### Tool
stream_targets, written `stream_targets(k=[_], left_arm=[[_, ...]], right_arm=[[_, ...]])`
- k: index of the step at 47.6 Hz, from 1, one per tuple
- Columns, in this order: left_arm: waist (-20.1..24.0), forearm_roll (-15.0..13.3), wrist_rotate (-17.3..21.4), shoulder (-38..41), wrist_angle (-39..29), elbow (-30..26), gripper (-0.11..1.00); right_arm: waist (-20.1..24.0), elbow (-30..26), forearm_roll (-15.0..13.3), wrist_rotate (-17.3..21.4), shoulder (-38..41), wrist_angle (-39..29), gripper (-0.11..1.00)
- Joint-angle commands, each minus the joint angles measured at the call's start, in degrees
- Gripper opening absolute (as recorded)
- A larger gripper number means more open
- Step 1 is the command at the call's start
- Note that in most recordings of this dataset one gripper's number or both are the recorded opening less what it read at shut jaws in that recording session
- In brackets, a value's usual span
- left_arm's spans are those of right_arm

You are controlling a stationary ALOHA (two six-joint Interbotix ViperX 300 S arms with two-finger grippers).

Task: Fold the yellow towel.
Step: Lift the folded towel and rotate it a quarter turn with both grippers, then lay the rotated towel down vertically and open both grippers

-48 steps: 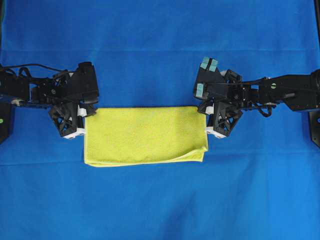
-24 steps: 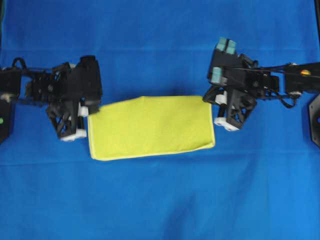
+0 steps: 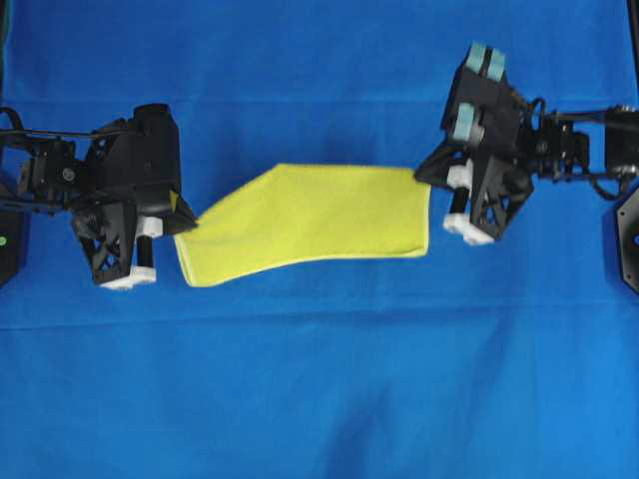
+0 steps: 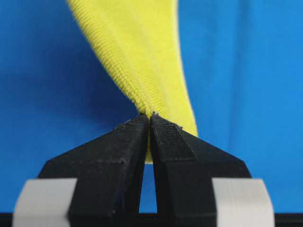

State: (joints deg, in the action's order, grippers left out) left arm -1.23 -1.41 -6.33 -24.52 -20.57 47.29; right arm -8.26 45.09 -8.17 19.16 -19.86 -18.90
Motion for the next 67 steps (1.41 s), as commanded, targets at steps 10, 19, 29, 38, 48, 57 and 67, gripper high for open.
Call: stream_targets(k=[10, 19, 29, 38, 48, 57, 67], left_arm=[[-6.42, 0.09, 1.93, 1.05, 12.22, -1.67, 0.02], [-9.14, 0.0, 5.54, 5.01, 20.65, -3.69, 0.02], [-11.69, 0.09, 10.11, 13.71, 24.08, -11.69, 0.02], [-11.87, 0.09, 12.66, 20.92, 24.08, -18.9, 0.02], [-11.6, 0.0, 12.92, 24.35, 24.35, -21.71, 0.02], [-10.9, 0.09, 13.01, 27.42, 26.28, -24.26, 0.02], [-9.67, 0.09, 15.21, 33.75, 27.77, -31.82, 0.02]], right_arm=[[-10.37, -1.76, -4.39, 0.09, 0.26, 4.66, 0.02], [-16.44, -4.48, -6.15, -0.18, 2.72, 10.11, 0.02], [-19.25, -9.49, -7.29, -0.7, 7.38, 11.43, 0.02], [-19.42, -14.68, -8.88, -0.7, 11.69, 11.43, 0.02], [-19.51, -15.29, -8.96, -0.7, 12.22, 11.43, 0.02], [-20.3, -12.83, -8.96, -0.62, 10.2, 11.07, 0.02], [-22.85, -4.83, -8.96, 0.0, 2.64, 10.81, 0.02]])
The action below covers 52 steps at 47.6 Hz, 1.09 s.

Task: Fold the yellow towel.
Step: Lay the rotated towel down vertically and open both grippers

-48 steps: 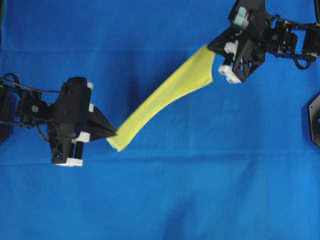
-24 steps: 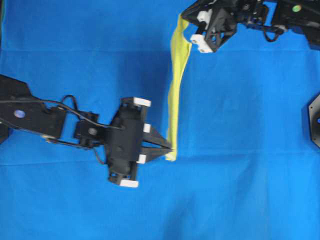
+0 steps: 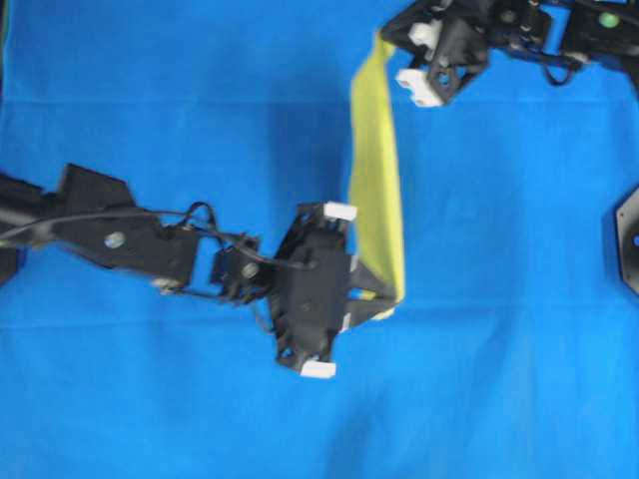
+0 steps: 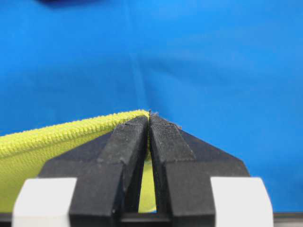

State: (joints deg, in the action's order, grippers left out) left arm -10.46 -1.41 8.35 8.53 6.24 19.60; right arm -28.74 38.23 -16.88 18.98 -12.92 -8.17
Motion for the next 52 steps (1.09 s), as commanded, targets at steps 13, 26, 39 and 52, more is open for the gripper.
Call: stream_targets(k=[13, 26, 39, 52], left_arm=[[0.26, 0.09, 2.02, 8.96, 0.88, -13.27, 0.02], [0.97, -0.26, -1.58, 8.96, 2.64, -7.29, 0.02], [0.7, -0.35, -10.55, 3.69, 10.63, 7.21, 0.02], [-0.18, -0.35, -14.41, -0.18, 13.45, 16.35, 0.02]], right_arm=[[-3.34, 8.88, -0.26, 0.26, -12.04, -3.78, 0.02], [-3.34, 6.5, -0.26, 0.18, -3.34, -1.49, 0.02], [-0.62, -2.72, -0.26, -0.26, 11.07, 3.52, 0.02], [2.29, -9.67, -0.26, -0.35, 17.14, 3.6, 0.02]])
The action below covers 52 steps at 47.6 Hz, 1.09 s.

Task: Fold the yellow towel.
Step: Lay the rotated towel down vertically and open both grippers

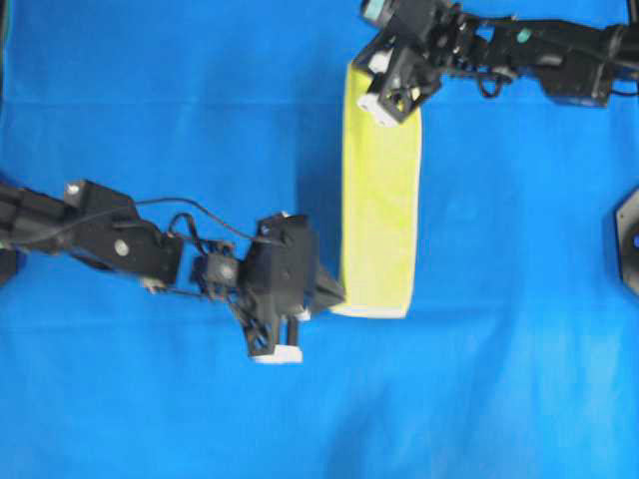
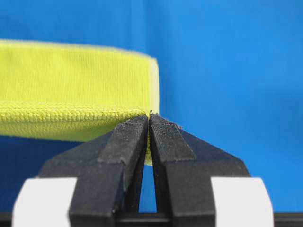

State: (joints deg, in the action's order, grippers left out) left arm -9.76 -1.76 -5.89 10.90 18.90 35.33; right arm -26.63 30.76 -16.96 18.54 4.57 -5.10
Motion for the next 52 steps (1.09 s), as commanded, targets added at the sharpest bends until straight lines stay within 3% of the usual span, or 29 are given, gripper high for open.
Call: stream_targets(k=[1, 33, 36, 40, 44, 49, 52], left_arm=[[-0.88, 0.0, -0.18, -2.64, 0.79, 0.79, 0.02], [0.09, 0.0, 0.88, -1.85, 0.53, -0.97, 0.02], [0.35, 0.0, 0.88, -2.02, 0.44, -0.7, 0.04], [0.62, 0.0, 0.97, -2.29, 0.26, -0.35, 0.21], [0.79, 0.0, 0.88, -3.25, -0.62, 0.44, 0.48], [0.88, 0.0, 0.88, -5.01, -3.16, 1.23, 0.76], [0.79, 0.0, 0.79, -6.77, -5.98, 1.76, 0.8]], right_arm=[[0.35, -2.37, -0.18, 0.0, -0.18, 0.44, 0.02], [2.72, -2.29, -1.41, -4.13, 0.26, 0.88, 0.03], [2.72, -2.29, -1.41, -3.87, 0.26, 0.88, 0.13], [2.72, -2.29, -1.41, -3.78, 0.26, 0.62, 0.38], [2.72, -2.2, -1.41, -3.78, 0.26, 0.62, 0.61], [2.72, -2.11, -1.41, -3.78, -0.26, 0.44, 0.6], [2.64, -1.93, -1.41, -3.78, -0.88, 0.35, 0.58]])
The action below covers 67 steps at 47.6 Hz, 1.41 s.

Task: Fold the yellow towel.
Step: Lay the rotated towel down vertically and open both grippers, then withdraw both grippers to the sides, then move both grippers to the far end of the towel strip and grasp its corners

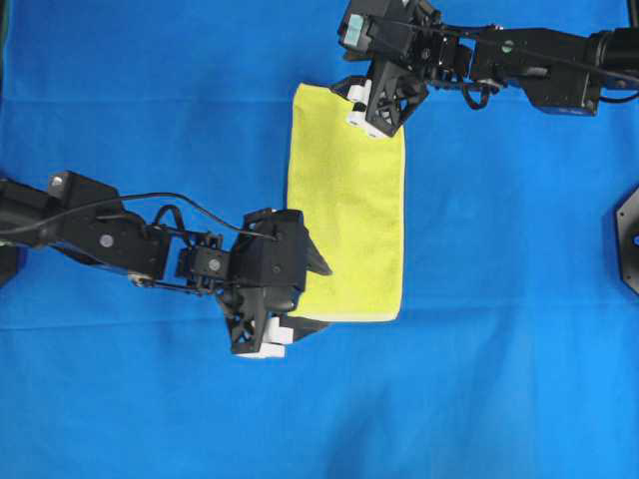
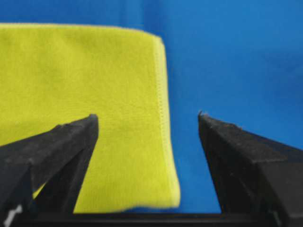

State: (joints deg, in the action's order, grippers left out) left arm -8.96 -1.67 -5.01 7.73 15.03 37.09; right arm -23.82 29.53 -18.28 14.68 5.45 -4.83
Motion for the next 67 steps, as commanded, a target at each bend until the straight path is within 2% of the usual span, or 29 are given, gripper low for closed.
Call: stream_targets(k=[1, 10, 18, 25, 31, 41, 49, 67], left_arm=[[0.09, -0.09, -0.09, -4.22, -2.99, 0.09, 0.78], [0.88, 0.0, 0.18, -11.69, -8.53, 2.29, 0.73], [3.6, 0.09, 0.7, -19.25, -8.7, 5.98, 0.73], [6.77, 0.18, 3.34, -25.93, -6.5, 10.72, 0.73], [9.58, 0.09, 5.89, -31.55, -1.49, 15.82, 0.73], [13.8, 0.18, 6.86, -40.87, 1.49, 23.2, 0.73], [15.73, 0.09, 6.06, -43.07, 3.25, 26.54, 0.73], [15.82, 0.09, 6.15, -42.36, 3.52, 26.46, 0.73]], right_arm=[[-0.09, -0.62, -0.09, 0.09, -2.11, 0.0, 0.58], [-0.09, 1.85, 0.09, 0.35, -7.21, -0.79, 0.58], [0.26, 6.59, 0.44, 0.53, -15.03, -0.26, 0.58], [1.41, 12.13, 0.88, 0.53, -23.03, 2.11, 0.58], [1.85, 17.75, 1.85, 0.62, -29.62, 5.36, 0.58], [1.85, 27.33, 4.31, 0.62, -38.85, 9.4, 0.58], [1.85, 32.87, 6.59, 0.62, -41.04, 14.59, 0.58], [1.85, 32.87, 7.03, 0.62, -40.87, 14.94, 0.58]])
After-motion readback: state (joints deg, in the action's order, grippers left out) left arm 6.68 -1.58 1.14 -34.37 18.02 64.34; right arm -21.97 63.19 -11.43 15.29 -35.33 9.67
